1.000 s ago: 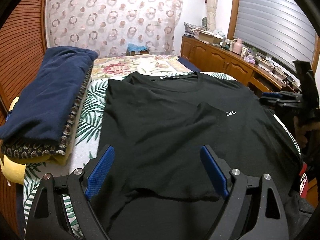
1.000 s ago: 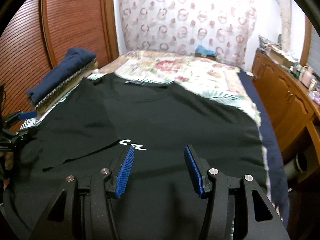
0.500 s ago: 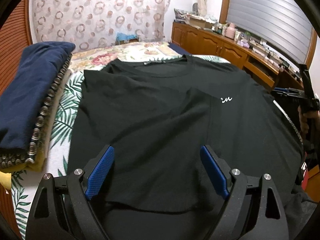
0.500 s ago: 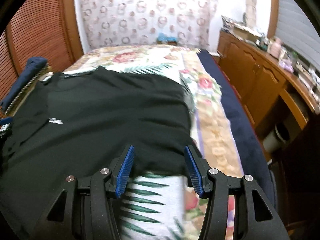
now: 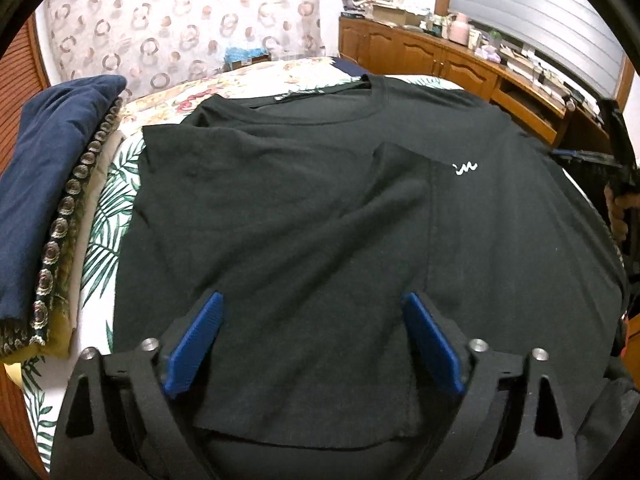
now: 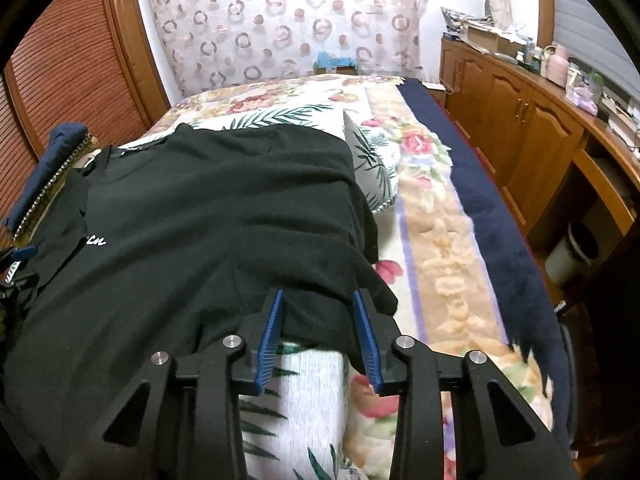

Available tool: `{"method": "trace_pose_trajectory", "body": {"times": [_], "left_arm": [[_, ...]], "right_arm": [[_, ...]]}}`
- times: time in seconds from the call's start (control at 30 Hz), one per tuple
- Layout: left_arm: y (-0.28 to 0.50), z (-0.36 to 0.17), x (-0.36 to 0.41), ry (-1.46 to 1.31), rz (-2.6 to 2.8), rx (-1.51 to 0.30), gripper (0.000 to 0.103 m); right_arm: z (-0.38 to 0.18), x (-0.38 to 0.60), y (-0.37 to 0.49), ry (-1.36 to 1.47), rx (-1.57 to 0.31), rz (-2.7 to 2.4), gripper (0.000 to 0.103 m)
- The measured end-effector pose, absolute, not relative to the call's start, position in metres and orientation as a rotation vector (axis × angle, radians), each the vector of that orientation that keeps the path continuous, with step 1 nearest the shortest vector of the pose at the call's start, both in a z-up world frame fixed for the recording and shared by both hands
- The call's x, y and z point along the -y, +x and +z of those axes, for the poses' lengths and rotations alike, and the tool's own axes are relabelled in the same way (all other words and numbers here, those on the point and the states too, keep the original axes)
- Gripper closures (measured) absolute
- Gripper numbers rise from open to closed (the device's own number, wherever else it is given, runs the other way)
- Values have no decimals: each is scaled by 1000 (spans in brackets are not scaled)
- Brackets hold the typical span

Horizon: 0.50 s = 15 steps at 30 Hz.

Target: Fold small clothes

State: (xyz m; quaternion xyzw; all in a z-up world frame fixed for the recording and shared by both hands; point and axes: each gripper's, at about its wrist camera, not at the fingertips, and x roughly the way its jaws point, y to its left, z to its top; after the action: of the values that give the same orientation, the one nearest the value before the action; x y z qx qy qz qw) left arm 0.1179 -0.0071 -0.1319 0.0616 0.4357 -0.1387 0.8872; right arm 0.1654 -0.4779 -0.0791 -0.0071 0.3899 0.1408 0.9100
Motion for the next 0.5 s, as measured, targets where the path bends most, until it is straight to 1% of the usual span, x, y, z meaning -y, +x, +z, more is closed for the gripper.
{"method": "trace_pose_trajectory", "body": {"times": [0.1,0.17,0.2,0.23,0.37,0.5], "left_arm": [[119,-133,7,125,-287,-911,2],[120,-133,7,127,-290,-914,1],[120,-134,7,129,-289,-913,1],[120,-134,7,129,-289,-913,1],[119,-134,7,129,-289,-912,1],[117,-129,4,113,-297,-885,1]], "right_arm": [[-81,476,168,-32,-796,290,74],[-81,474,165,-57,-786,279,83],[-81,474,164,-74,-781,268,93],[-80,473,164,-94,-778,260,96],[-79,468,160,-144,-771,266,99],[-63,463,152,-138,-700,282,100]]}}
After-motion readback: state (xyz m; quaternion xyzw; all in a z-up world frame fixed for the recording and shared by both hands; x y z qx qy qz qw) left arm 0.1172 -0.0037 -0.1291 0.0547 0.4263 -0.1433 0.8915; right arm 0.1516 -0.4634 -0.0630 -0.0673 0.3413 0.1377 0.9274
